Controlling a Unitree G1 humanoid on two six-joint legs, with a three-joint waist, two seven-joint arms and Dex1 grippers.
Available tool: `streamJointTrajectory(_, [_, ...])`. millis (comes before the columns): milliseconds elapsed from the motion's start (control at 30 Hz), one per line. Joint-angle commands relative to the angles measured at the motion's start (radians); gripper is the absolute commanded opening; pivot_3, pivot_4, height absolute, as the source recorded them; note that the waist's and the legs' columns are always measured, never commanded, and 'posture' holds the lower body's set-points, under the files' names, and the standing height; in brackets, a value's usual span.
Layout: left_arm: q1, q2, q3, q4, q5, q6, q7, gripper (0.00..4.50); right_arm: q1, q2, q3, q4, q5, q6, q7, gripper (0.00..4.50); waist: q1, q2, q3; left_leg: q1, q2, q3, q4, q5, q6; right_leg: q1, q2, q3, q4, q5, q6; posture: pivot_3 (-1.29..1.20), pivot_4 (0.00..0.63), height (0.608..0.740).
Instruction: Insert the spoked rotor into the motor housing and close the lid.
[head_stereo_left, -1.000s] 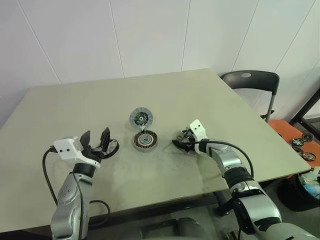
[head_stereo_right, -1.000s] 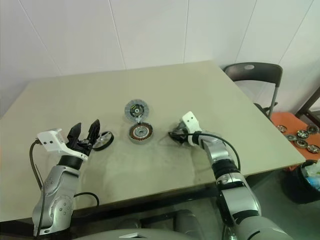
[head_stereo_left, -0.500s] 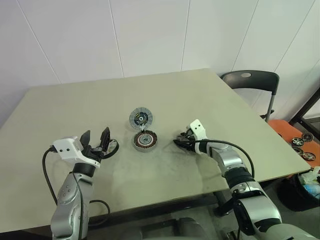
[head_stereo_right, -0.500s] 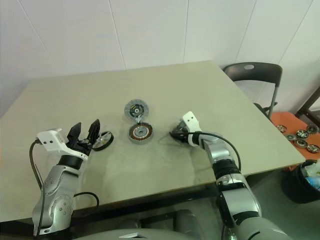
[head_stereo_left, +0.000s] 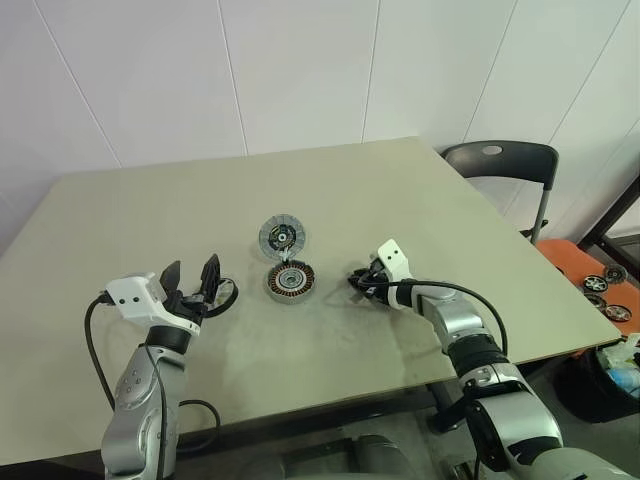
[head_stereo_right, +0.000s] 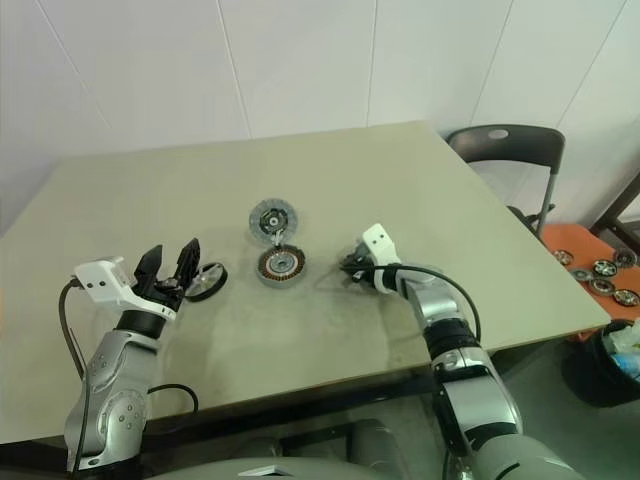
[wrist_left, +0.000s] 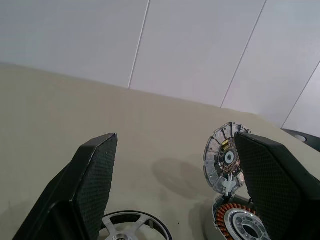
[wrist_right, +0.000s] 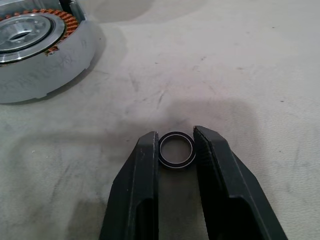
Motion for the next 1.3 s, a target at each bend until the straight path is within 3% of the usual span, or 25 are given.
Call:
streamJointTrajectory(33, [-0.017,0.004,0.0,-0.034,-0.01,-0.007,0.0,3.99,-0.009,-0.001,0.014,-0.034,0.005,0.005,0.018,0.68,0.0,0.0,0.0,0.0,0.0,0.0,0.0,0.0,0.0,0.0,0.0,0.0,0.0,0.0,0.0,0.0,0.0,0.74])
streamJointTrajectory(500, [-0.063,0.081,0.004,-0.004,-0.058,0.04,-0.075,3.99,-0.151,0.037,0.045,-0.07,0.048,-0.051,0.192,0.68,0.0,0.001,0.003,0.0,0.0,0.0,0.0,0.0,0.0,-0.001,0.0,0.0,0.0,0.0,0.0,0.0,0.0,0.74])
streamJointTrajectory(800, [-0.084,0.075,-0.008,0.001,-0.058,0.049,-0.08,3.99,-0.279,0.138,0.1,0.083,0.025,-0.152,0.257,0.68,0.0,0.001,0.003,0.0,0.0,0.0,0.0,0.0,0.0,-0.005,0.0,0.0,0.001,0.002,0.001,0.0,0.0,0.74])
streamJointTrajectory(1067, [-0.07,0.067,-0.013,-0.03,-0.056,0.05,-0.063,3.99,-0.365,0.21,0.095,0.317,-0.018,-0.251,0.184,0.68,0.001,0.001,0.003,0.0,0.0,-0.001,0.0,0.0,0.0,-0.006,-0.001,0.0,0.001,0.003,-0.002,0.0,0.0,0.74])
streamJointTrajectory(1300, [-0.056,0.065,-0.006,-0.061,-0.065,0.05,-0.057,3.99,-0.384,0.206,0.082,0.476,-0.065,-0.319,0.085,0.68,0.0,0.001,0.003,0.0,-0.001,-0.001,0.0,0.0,0.0,-0.006,-0.001,0.0,0.001,0.003,-0.003,0.0,0.0,0.74])
